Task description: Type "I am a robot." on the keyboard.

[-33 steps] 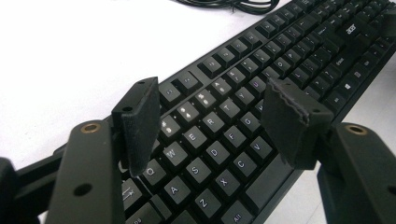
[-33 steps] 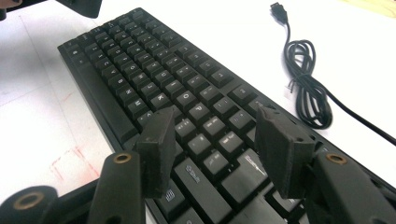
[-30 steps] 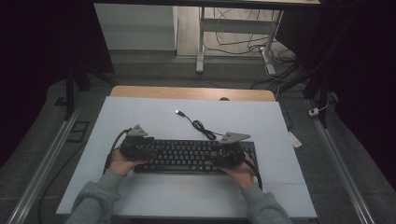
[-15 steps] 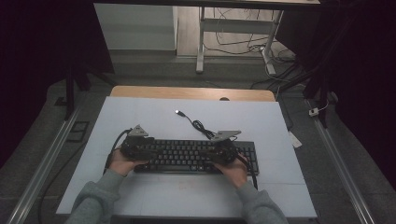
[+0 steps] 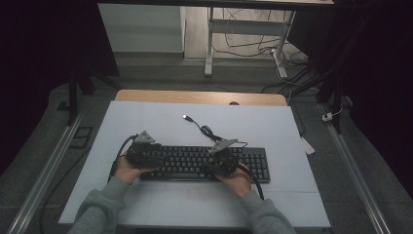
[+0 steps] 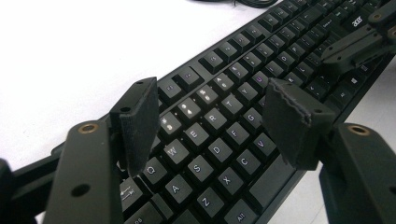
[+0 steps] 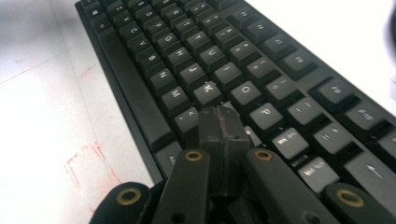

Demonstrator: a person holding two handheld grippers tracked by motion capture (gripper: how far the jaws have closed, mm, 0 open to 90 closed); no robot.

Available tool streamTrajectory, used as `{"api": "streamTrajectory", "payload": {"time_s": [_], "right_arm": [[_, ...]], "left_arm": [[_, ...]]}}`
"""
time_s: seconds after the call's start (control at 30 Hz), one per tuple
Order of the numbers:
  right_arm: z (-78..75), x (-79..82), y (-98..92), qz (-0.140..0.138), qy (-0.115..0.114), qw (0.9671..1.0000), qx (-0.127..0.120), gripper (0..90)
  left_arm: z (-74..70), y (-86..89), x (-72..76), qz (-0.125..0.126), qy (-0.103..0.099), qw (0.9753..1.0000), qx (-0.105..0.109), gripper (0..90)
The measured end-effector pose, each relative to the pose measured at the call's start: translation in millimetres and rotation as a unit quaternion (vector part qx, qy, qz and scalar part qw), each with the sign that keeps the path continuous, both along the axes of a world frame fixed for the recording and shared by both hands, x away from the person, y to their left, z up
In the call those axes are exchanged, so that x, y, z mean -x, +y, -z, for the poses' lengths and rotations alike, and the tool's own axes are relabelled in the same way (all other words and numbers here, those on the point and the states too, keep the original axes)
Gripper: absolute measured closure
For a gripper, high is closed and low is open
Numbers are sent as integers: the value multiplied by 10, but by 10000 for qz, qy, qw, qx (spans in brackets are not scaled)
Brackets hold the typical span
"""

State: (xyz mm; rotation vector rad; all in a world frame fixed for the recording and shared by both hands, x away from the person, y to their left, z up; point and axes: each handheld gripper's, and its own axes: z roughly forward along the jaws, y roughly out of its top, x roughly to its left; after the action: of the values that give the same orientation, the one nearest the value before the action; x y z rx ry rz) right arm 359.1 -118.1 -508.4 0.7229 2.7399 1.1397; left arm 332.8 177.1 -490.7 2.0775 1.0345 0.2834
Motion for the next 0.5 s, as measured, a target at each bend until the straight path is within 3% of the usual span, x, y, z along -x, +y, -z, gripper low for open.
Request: {"api": "streamTrajectory", "payload": {"time_s": [0.33, 0.5], "right_arm": [[38, 11, 43, -32, -72, 9999, 92, 900], [17, 27, 33, -21, -135, 9999, 21, 900]], "left_arm": [[2, 1, 1, 3, -4, 10000, -18, 360], [2, 3, 1, 0, -12, 10000, -26, 359]]}}
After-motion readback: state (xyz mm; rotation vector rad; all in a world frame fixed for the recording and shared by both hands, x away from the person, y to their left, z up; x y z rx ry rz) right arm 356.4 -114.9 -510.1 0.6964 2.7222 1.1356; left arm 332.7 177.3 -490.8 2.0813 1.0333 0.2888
